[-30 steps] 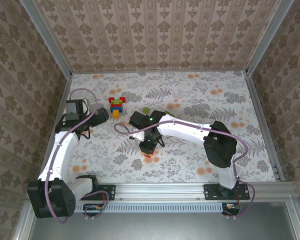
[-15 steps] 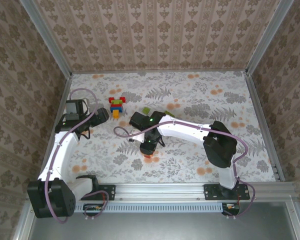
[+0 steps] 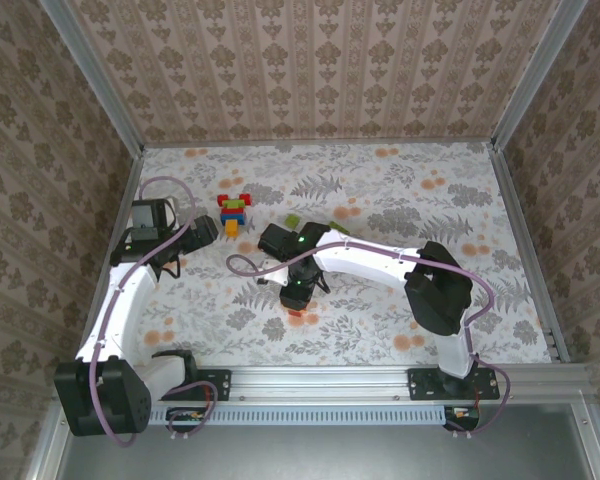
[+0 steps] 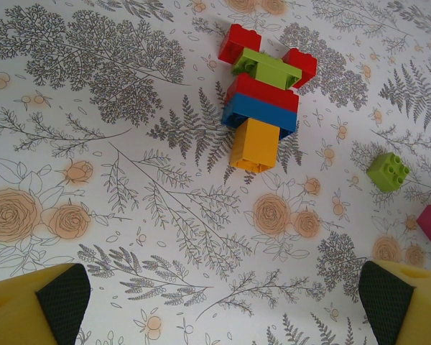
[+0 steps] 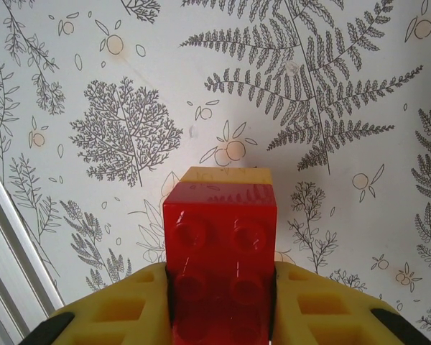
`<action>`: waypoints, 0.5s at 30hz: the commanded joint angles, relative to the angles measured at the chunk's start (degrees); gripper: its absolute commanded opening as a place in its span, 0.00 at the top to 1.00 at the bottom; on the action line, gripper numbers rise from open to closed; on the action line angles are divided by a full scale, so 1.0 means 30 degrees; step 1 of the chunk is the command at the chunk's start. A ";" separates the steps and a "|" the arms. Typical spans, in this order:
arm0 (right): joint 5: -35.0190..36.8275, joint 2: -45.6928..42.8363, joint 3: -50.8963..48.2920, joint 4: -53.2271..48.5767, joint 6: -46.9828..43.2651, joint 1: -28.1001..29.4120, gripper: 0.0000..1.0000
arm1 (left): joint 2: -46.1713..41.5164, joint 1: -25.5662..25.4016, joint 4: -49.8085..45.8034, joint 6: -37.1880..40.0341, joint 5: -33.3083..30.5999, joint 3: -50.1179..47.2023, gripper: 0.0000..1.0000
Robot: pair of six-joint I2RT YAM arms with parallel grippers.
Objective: Assemble a carrot with lego
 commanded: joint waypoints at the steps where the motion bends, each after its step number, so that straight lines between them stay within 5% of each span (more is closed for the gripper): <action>1: 0.0934 0.2885 -0.1874 -0.1855 0.0557 0.0324 0.71 | 0.0004 -0.0160 -0.0030 0.0421 0.0088 0.0390 0.00; 15: 0.1025 0.2837 -0.3067 -0.0759 0.2176 0.0167 0.73 | 0.0062 -0.0145 -0.0059 0.0441 0.0016 0.0408 0.00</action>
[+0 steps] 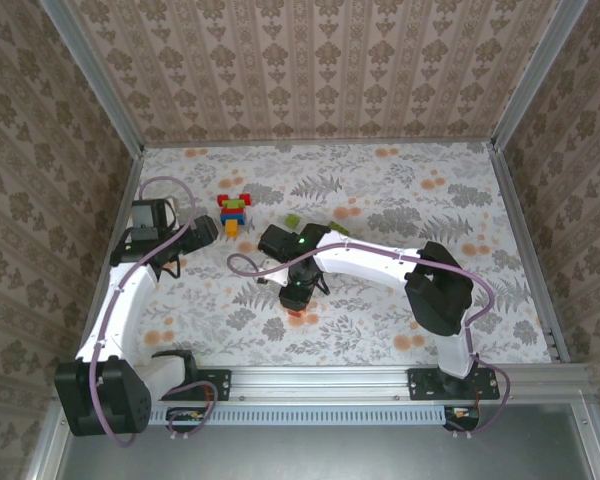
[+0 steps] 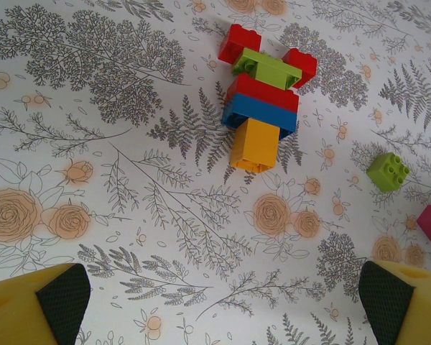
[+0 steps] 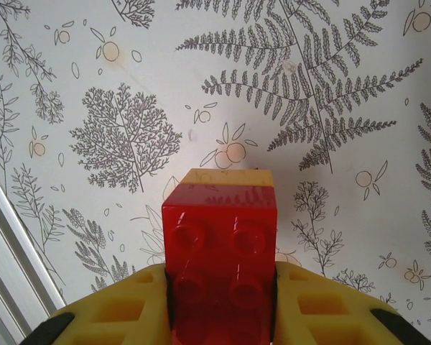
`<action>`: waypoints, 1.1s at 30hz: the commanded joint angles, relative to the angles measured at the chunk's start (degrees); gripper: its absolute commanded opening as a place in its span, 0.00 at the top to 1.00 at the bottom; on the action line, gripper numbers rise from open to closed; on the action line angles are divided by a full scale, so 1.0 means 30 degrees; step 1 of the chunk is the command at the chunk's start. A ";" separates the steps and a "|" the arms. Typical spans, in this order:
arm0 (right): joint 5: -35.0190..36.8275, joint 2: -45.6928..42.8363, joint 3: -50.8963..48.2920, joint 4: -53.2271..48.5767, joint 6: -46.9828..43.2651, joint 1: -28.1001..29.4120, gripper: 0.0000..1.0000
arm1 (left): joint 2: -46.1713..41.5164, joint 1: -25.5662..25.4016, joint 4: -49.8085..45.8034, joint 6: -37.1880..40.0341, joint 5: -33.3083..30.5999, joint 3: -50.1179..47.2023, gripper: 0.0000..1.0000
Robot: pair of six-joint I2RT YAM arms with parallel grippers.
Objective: Assemble a carrot with lego
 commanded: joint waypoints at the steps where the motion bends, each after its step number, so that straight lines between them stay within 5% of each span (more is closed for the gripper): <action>1: 0.1071 0.2422 -0.2391 -0.0932 0.1704 -0.0062 0.73 | 0.0084 -0.0157 -0.0049 0.0444 0.0015 0.0427 0.00; 8: 0.2092 -0.0805 -0.1699 0.1296 0.6900 -0.1362 0.72 | 0.0062 -0.0152 -0.0070 0.0457 0.0012 0.0424 0.00; 18: 0.1703 -0.1021 -0.1556 0.1241 0.7548 -0.1342 0.70 | -0.0025 -0.0158 -0.0049 0.0417 0.0101 0.0390 0.00; 33: 0.0503 -0.3121 -0.1713 0.2105 0.7587 -0.1436 0.40 | 0.0004 -0.0157 -0.0050 0.0448 0.0072 0.0426 0.00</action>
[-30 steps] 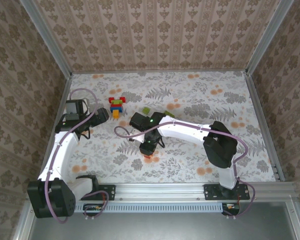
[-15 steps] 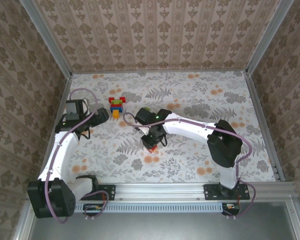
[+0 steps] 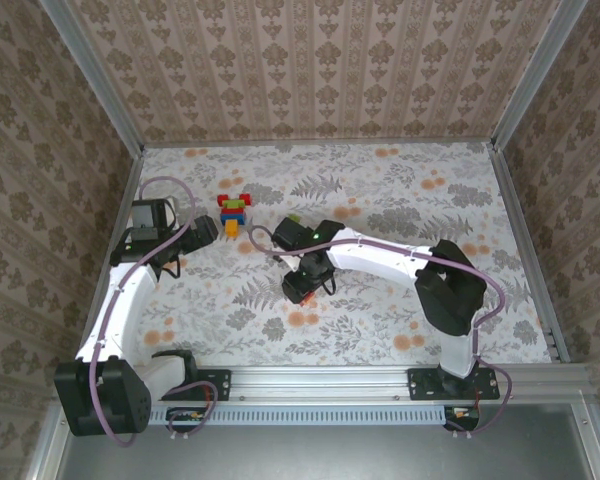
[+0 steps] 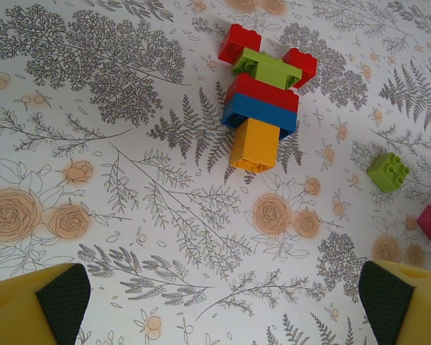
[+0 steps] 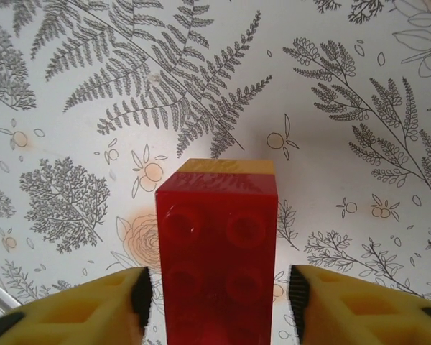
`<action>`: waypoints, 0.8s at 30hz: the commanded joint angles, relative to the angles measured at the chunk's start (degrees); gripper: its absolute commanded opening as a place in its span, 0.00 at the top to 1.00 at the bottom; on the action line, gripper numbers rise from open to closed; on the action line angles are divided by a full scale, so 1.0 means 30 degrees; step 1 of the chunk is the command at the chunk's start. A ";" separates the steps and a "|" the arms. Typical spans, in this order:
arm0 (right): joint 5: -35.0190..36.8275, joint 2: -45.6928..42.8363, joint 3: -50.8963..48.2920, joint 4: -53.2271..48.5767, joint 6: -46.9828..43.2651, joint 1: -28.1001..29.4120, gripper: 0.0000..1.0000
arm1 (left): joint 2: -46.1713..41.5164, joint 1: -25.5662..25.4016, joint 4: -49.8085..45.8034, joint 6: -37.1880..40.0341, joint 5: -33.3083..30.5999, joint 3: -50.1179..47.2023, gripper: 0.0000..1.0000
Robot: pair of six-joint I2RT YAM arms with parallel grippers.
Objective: Assemble a carrot with lego
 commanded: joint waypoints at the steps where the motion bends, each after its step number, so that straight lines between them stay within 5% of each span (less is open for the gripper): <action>1: -0.0346 -0.1699 -0.0010 0.0131 0.0032 -0.0137 0.38 | 0.0004 -0.0159 -0.0049 0.0430 0.0089 0.0427 0.00; 11: 0.1670 -0.3842 -0.0240 0.0052 -0.0671 -0.2234 0.29 | -0.0011 -0.0159 -0.0049 0.0432 0.0160 0.0416 0.00; 15: 0.3696 -0.2885 -0.0276 -0.0071 -0.2158 -0.3575 0.31 | -0.0033 -0.0188 -0.0019 0.0433 0.0228 0.0392 0.00; 24: 0.2319 0.0286 -0.0188 0.0976 -0.4356 -0.5580 0.36 | -0.0091 -0.0185 -0.0019 0.0419 0.0217 0.0377 0.00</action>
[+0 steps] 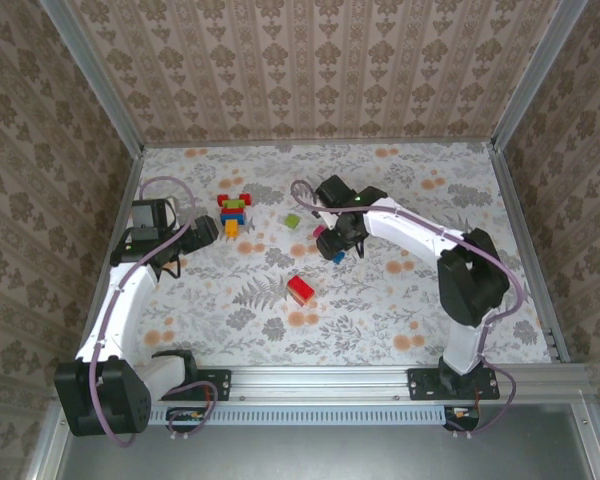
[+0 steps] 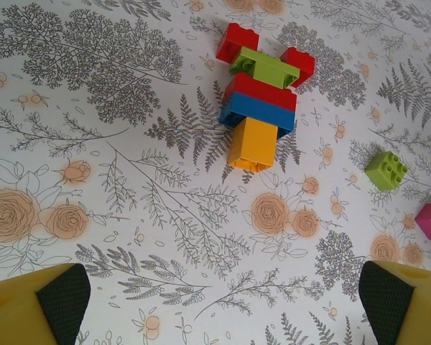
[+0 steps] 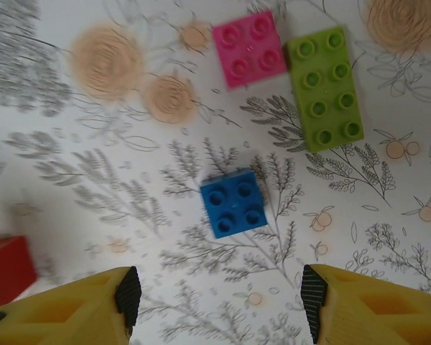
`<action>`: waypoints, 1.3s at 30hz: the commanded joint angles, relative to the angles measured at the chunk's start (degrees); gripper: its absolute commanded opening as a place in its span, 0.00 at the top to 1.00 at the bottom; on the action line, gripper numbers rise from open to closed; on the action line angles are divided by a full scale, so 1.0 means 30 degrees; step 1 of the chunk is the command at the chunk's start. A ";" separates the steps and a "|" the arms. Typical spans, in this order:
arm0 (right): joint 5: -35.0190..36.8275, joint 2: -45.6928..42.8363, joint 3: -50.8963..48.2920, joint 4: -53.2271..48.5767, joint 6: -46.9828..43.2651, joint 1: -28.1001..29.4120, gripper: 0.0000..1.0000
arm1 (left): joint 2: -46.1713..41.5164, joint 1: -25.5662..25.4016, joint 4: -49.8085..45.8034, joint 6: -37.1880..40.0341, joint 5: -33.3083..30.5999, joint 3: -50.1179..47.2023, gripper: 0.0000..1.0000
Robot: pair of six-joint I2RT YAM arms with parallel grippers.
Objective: Assemble a carrot with lego
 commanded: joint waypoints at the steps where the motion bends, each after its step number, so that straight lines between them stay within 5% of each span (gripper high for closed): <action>1: -0.0255 0.1047 -0.0047 0.0220 -0.1177 -0.0026 0.36 | -0.0081 -0.0151 -0.0012 0.0425 0.0147 0.0361 0.00; 21: -0.0994 0.3751 0.0583 0.0883 -0.1152 -0.0680 0.39 | -0.0116 -0.0136 0.0017 0.0415 0.0169 0.0383 0.00; 39: -0.1686 0.3891 0.0724 0.0896 -0.1078 -0.0770 0.64 | -0.0055 -0.0149 0.0010 0.0452 0.0105 0.0427 0.00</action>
